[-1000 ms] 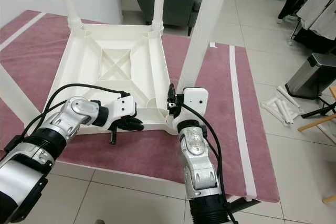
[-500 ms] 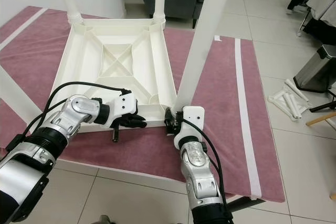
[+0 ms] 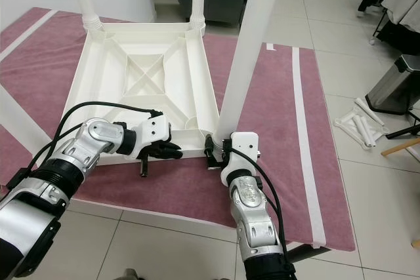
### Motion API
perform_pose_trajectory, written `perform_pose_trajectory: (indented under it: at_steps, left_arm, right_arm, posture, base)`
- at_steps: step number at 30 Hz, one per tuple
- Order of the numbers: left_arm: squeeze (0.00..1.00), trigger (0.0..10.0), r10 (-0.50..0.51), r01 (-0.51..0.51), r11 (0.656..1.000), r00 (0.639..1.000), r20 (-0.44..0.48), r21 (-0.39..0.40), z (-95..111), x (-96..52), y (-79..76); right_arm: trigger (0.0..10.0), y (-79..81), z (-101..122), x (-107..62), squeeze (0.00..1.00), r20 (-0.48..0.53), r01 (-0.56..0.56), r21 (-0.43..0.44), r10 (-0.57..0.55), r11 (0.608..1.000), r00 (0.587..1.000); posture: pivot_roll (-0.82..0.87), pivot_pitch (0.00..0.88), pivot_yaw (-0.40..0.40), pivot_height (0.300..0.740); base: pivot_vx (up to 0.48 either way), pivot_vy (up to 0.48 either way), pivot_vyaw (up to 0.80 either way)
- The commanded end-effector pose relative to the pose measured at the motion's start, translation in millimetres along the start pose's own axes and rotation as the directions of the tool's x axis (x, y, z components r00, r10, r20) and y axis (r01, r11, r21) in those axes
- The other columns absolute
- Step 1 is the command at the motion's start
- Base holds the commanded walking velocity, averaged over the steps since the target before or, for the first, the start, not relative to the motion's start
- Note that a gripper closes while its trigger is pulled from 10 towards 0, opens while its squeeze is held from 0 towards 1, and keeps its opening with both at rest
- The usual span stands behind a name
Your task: Building children table
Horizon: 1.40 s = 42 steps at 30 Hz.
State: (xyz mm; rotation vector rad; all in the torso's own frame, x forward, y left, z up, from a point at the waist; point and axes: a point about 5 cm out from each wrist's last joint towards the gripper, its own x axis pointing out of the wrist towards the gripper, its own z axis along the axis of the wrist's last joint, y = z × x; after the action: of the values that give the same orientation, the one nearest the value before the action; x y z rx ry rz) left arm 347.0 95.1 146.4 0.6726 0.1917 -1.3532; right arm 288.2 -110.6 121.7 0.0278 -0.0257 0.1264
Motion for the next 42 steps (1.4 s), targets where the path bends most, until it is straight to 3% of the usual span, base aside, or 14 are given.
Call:
perform_pose_trajectory:
  at_steps: [1, 13, 29, 33, 35, 39, 42]
  left_arm:
    - [0.00, 10.0, 0.065, -0.066, 0.997, 0.998, -0.022, -0.029, -6, -4.7, 3.7]
    - [0.00, 10.0, 0.065, -0.066, 0.997, 0.998, -0.020, -0.031, -6, -4.4, 3.6]
    - [0.00, 10.0, 0.061, -0.062, 0.998, 0.998, -0.017, -0.033, -5, -4.4, 3.4]
    - [0.00, 10.0, 0.059, -0.060, 0.998, 0.998, -0.017, -0.033, -5, -4.4, 3.3]
    - [0.00, 10.0, 0.060, -0.060, 0.998, 0.998, -0.018, -0.032, -5, -4.5, 3.4]
    - [0.00, 10.0, 0.060, -0.061, 0.998, 0.998, -0.018, -0.032, -5, -4.6, 3.5]
    - [0.00, 10.0, 0.060, -0.060, 0.998, 0.998, -0.019, -0.033, -6, -4.8, 3.4]
  right_arm:
    - [10.0, 2.5, -6, -3.2, 0.00, -0.019, -0.021, 0.019, 0.021, 1.000, 1.000]
    - [10.0, 8.8, 12, 0.0, 0.00, 0.072, -0.115, 0.000, 0.115, 0.993, 0.991]
    - [10.0, -8.7, 29, 7.6, 0.00, 0.134, -0.043, -0.065, 0.052, 0.997, 0.990]
    - [10.0, -14.1, 39, 10.0, 0.00, 0.153, -0.095, -0.096, 0.109, 0.991, 0.982]
    - [10.0, -16.4, 47, 8.9, 0.00, 0.158, -0.179, -0.120, 0.197, 0.977, 0.968]
    - [10.0, -17.1, 49, 8.1, 0.00, 0.160, -0.203, -0.127, 0.222, 0.971, 0.962]
    - [10.0, -20.5, 57, 5.2, 0.00, 0.144, -0.314, -0.149, 0.335, 0.938, 0.931]
  posture:
    - [0.09, 0.071, -0.020, 0.740]
    - [0.10, 0.072, -0.019, 0.740]
    - [0.09, 0.069, -0.018, 0.740]
    - [0.09, 0.068, -0.018, 0.740]
    - [0.09, 0.067, -0.018, 0.740]
    - [0.09, 0.068, -0.018, 0.740]
    - [0.09, 0.066, -0.018, 0.740]
  base:
    - [0.000, 0.000, 0.00]
    - [0.000, 0.000, 0.00]
    - [0.000, 0.000, 0.00]
    - [0.000, 0.000, 0.00]
    - [0.000, 0.000, 0.00]
    - [0.000, 0.000, 0.00]
    - [0.000, 0.000, 0.00]
